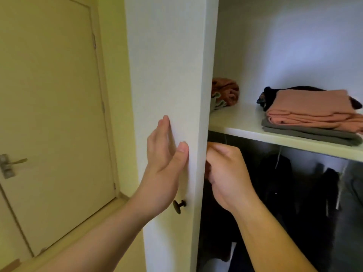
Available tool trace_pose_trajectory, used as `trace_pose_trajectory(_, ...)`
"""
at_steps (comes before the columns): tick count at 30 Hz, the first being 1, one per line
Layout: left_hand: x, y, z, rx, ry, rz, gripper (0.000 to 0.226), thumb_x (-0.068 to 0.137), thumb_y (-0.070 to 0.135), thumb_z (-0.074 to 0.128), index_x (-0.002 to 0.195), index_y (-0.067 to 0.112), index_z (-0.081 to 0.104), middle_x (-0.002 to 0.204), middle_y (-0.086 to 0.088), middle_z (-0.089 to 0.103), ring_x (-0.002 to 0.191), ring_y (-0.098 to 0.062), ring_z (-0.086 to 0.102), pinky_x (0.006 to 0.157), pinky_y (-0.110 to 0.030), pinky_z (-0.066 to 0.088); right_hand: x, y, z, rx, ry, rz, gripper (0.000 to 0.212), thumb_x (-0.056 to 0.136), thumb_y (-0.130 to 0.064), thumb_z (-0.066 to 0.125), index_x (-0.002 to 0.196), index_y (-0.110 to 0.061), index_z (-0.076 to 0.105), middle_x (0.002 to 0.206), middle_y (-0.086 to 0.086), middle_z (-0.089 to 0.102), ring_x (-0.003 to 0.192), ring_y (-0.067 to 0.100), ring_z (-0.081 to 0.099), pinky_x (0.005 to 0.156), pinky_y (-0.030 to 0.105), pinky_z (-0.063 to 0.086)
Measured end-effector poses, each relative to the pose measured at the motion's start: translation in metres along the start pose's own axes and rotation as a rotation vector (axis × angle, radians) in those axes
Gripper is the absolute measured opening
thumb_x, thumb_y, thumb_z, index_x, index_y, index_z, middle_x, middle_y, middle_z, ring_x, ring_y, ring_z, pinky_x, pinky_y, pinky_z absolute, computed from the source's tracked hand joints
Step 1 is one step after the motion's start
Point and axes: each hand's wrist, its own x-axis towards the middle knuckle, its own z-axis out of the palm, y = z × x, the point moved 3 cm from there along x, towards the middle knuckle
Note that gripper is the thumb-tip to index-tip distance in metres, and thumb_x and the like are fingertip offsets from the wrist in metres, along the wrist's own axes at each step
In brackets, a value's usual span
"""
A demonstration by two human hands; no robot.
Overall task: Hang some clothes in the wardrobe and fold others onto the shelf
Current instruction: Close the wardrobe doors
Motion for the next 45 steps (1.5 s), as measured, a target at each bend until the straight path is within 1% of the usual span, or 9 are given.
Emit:
trace_pose_trajectory(3, 0.009, -0.006, 0.018, 0.156, 0.005, 0.116, 0.075, 0.094, 0.057, 0.039, 0.154, 0.042, -0.004, 0.158, 0.027, -0.004, 0.145, 0.011, -0.010, 0.117, -0.022, 0.004, 0.001, 0.009, -0.025, 0.134, 0.093, 0.086, 0.022, 0.096, -0.018, 0.060, 0.089, -0.015, 0.081, 0.098, 0.012, 0.075, 0.096, 0.029, 0.072, 0.092, 0.051, 0.056)
trace_pose_trajectory(9, 0.031, -0.023, 0.042, 0.269, 0.011, 0.214, 0.080, 0.093, 0.064, 0.040, 0.148, 0.049, -0.015, 0.159, 0.021, -0.012, 0.149, -0.001, -0.016, 0.121, -0.035, 0.005, -0.006, 0.035, -0.057, 0.145, 0.223, 0.157, 0.022, 0.089, -0.030, 0.063, 0.092, -0.017, 0.080, 0.099, 0.012, 0.076, 0.094, 0.028, 0.073, 0.083, 0.044, 0.058)
trace_pose_trajectory(13, 0.042, -0.027, 0.058, 0.284, 0.024, 0.215, 0.090, 0.094, 0.057, 0.052, 0.156, 0.034, -0.009, 0.161, 0.013, -0.010, 0.150, -0.008, -0.014, 0.119, -0.033, 0.004, -0.007, 0.048, -0.074, 0.173, 0.299, 0.170, 0.027, 0.091, -0.030, 0.061, 0.102, -0.011, 0.076, 0.102, 0.013, 0.075, 0.097, 0.028, 0.073, 0.088, 0.045, 0.056)
trace_pose_trajectory(17, 0.054, -0.033, 0.072, 0.301, 0.014, 0.218, 0.099, 0.091, 0.046, 0.065, 0.157, 0.031, -0.008, 0.161, 0.014, -0.011, 0.151, -0.012, -0.015, 0.119, -0.033, 0.004, -0.008, 0.059, -0.094, 0.127, 0.315, 0.157, 0.032, 0.087, -0.030, 0.062, 0.106, -0.006, 0.073, 0.104, 0.014, 0.075, 0.100, 0.028, 0.072, 0.094, 0.046, 0.054)
trace_pose_trajectory(29, 0.079, -0.042, 0.100, 0.470, 0.103, 0.200, 0.100, 0.088, 0.049, 0.068, 0.158, 0.018, 0.004, 0.164, -0.015, 0.003, 0.151, -0.031, -0.002, 0.122, -0.052, 0.012, 0.008, 0.075, -0.108, -0.077, 0.441, 0.100, 0.044, 0.090, -0.035, 0.061, 0.123, -0.007, 0.068, 0.111, 0.004, 0.074, 0.106, 0.020, 0.071, 0.100, 0.045, 0.053)
trace_pose_trajectory(33, 0.083, -0.046, 0.104, 0.504, 0.119, 0.224, 0.098, 0.088, 0.051, 0.066, 0.158, 0.015, 0.008, 0.163, -0.019, 0.008, 0.151, -0.036, 0.002, 0.121, -0.054, 0.013, 0.011, 0.074, -0.106, -0.108, 0.489, 0.113, 0.027, 0.099, -0.025, 0.056, 0.117, -0.012, 0.071, 0.108, 0.002, 0.075, 0.104, 0.016, 0.071, 0.100, 0.041, 0.053)
trace_pose_trajectory(40, 0.085, -0.051, 0.099, 0.471, 0.092, 0.276, 0.096, 0.088, 0.052, 0.065, 0.158, 0.014, 0.012, 0.162, -0.021, 0.013, 0.149, -0.038, 0.006, 0.119, -0.057, 0.015, 0.008, 0.068, -0.092, -0.174, 0.593, 0.113, 0.028, 0.102, -0.025, 0.054, 0.109, -0.006, 0.074, 0.102, 0.005, 0.077, 0.100, 0.018, 0.072, 0.097, 0.039, 0.055)
trace_pose_trajectory(43, 0.072, -0.052, 0.090, 0.451, 0.035, 0.363, 0.085, 0.092, 0.043, 0.063, 0.157, 0.011, 0.018, 0.160, -0.021, 0.016, 0.150, -0.038, 0.005, 0.119, -0.056, 0.014, -0.004, 0.066, -0.085, -0.262, 0.741, 0.121, 0.022, 0.100, -0.028, 0.057, 0.093, -0.019, 0.076, 0.095, 0.000, 0.077, 0.094, 0.012, 0.073, 0.096, 0.037, 0.055)
trace_pose_trajectory(45, 0.051, -0.048, 0.085, 0.304, -0.016, 0.511, 0.067, 0.092, 0.030, 0.062, 0.149, 0.007, 0.036, 0.152, -0.019, 0.033, 0.148, -0.037, 0.017, 0.118, -0.052, 0.020, -0.023, 0.068, -0.085, -0.310, 0.892, 0.117, 0.017, 0.099, -0.031, 0.060, 0.090, -0.027, 0.073, 0.095, -0.003, 0.077, 0.095, 0.008, 0.072, 0.096, 0.038, 0.055)
